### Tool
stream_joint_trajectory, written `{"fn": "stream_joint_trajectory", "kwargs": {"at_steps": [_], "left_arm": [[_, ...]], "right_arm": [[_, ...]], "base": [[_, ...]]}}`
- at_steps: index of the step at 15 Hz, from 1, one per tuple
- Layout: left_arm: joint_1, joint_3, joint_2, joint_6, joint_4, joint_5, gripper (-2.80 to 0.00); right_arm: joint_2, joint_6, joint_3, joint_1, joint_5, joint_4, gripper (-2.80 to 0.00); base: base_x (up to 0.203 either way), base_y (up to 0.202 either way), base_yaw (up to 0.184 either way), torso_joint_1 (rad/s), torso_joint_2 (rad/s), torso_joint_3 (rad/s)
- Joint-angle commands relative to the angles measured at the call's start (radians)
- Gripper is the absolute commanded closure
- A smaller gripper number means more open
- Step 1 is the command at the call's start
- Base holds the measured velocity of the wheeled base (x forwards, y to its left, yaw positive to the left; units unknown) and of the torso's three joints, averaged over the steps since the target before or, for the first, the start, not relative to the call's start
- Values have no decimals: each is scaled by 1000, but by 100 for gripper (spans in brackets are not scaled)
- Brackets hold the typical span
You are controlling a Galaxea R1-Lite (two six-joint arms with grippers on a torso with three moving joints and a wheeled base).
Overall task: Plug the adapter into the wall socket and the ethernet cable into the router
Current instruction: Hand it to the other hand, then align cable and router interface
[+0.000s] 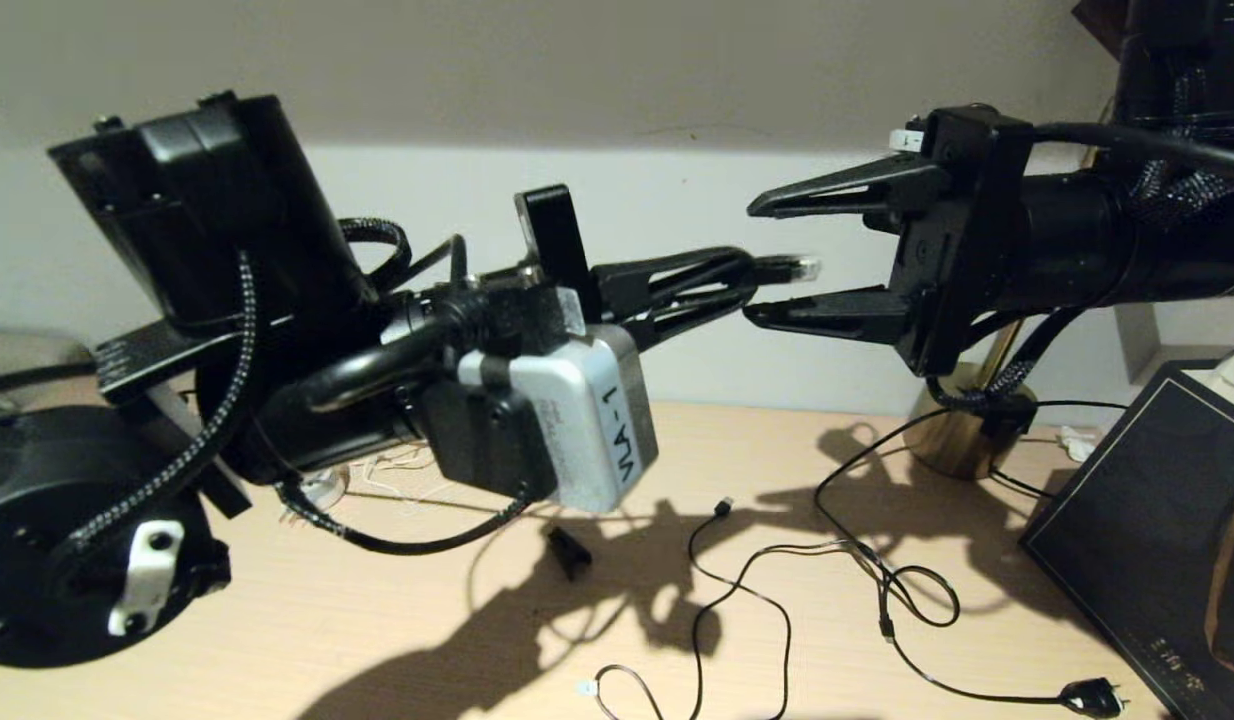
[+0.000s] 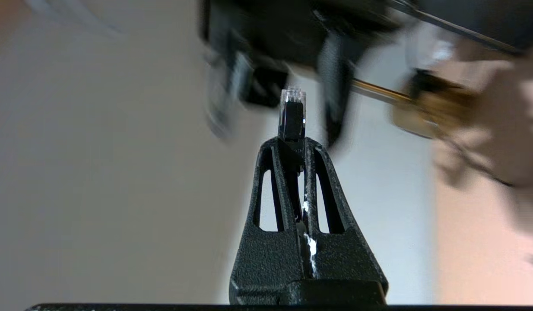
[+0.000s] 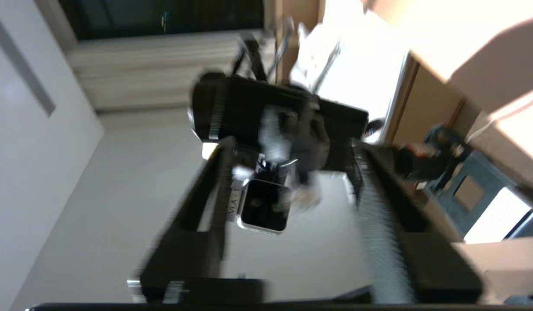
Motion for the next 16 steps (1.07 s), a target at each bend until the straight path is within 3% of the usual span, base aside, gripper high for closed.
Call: {"fn": "stream_joint_trajectory", "kwargs": {"at_steps": [1,2,3,5,6,9,11,14,16], "left_arm": [[21,125,-84,-78,0,32,0],[40,194,-123,-154,2,67,0],[59,264,-154,-274,3,107,0],[79,351,-195,-583,3,191,0],[83,370,-208,-734,2,234,0],[89,392,-222,-1157,3,353,0],[91,402,-219,-1357,14,391,0],[92,403,-208,-1560,116,452,0],[93,407,-184,-1598,159,501,0]], "right_arm": [[-63,1,40,-46,-21,-15,-280],[-104,-5,61,-83,-32,-23,-280],[-149,-29,91,-121,-55,-28,-280],[-252,-157,216,-174,-124,-31,-280],[-308,-238,292,-193,-157,-31,0],[-533,-496,518,-232,-303,-19,0],[-708,-723,661,-246,-476,9,0],[-959,-1021,856,-254,-813,47,0],[-1106,-1169,978,-256,-954,87,0]], "base": [[0,0,0,0,0,0],[0,0,0,0,0,0],[0,0,0,0,0,0],[0,0,0,0,0,0],[0,0,0,0,0,0],[0,0,0,0,0,0],[0,0,0,0,0,0],[0,0,0,0,0,0],[0,0,0,0,0,0]]}}
